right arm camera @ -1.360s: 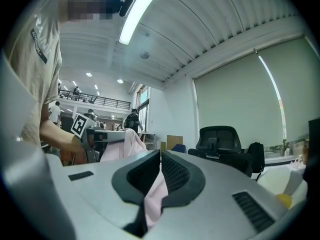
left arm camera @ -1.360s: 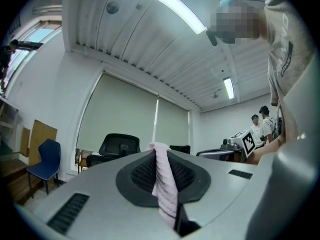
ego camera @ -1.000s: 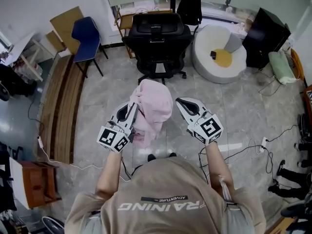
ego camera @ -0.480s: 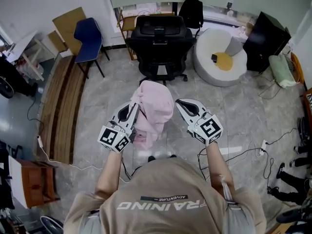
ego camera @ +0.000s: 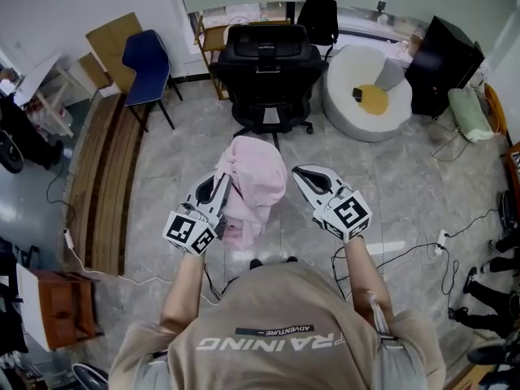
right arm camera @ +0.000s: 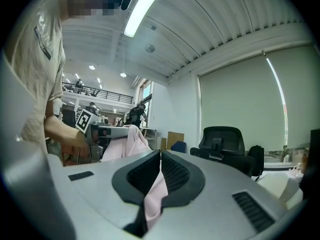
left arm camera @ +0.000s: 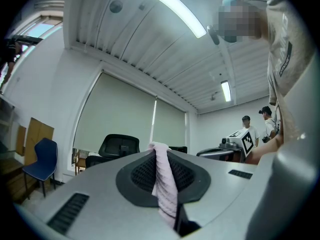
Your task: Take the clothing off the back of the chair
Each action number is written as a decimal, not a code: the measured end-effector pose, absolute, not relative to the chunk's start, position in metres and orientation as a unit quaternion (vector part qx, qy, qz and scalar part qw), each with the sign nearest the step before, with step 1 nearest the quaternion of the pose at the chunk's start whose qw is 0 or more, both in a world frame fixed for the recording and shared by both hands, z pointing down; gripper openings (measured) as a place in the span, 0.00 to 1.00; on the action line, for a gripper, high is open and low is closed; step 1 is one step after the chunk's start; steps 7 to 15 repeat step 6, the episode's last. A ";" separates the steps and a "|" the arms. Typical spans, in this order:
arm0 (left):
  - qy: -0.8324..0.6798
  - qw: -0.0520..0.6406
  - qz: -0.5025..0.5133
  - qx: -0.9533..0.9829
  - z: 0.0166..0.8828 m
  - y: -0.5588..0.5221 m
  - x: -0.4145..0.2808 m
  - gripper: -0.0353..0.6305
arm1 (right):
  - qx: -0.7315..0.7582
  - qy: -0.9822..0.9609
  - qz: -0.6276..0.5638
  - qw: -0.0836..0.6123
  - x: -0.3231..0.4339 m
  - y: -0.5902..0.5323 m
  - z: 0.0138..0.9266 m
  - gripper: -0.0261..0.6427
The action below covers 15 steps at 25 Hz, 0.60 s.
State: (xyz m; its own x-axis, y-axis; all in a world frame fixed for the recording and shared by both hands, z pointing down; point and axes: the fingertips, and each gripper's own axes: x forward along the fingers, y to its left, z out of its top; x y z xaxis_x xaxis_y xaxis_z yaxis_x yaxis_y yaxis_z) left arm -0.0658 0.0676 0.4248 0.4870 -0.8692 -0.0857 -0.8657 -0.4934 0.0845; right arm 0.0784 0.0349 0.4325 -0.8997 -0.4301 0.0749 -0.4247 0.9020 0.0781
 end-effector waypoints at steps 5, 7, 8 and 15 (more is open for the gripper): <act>-0.504 0.015 -0.056 0.862 0.428 0.068 -0.071 0.10 | 0.219 -0.974 -0.028 0.048 0.075 0.036 0.436 0.09; -0.504 0.015 -0.057 0.862 0.429 0.069 -0.071 0.10 | 0.220 -0.974 -0.027 0.048 0.075 0.037 0.437 0.09; -0.504 0.015 -0.057 0.862 0.429 0.069 -0.071 0.10 | 0.220 -0.974 -0.027 0.048 0.075 0.037 0.437 0.09; -0.504 0.015 -0.057 0.862 0.429 0.069 -0.071 0.10 | 0.220 -0.974 -0.027 0.048 0.075 0.037 0.437 0.09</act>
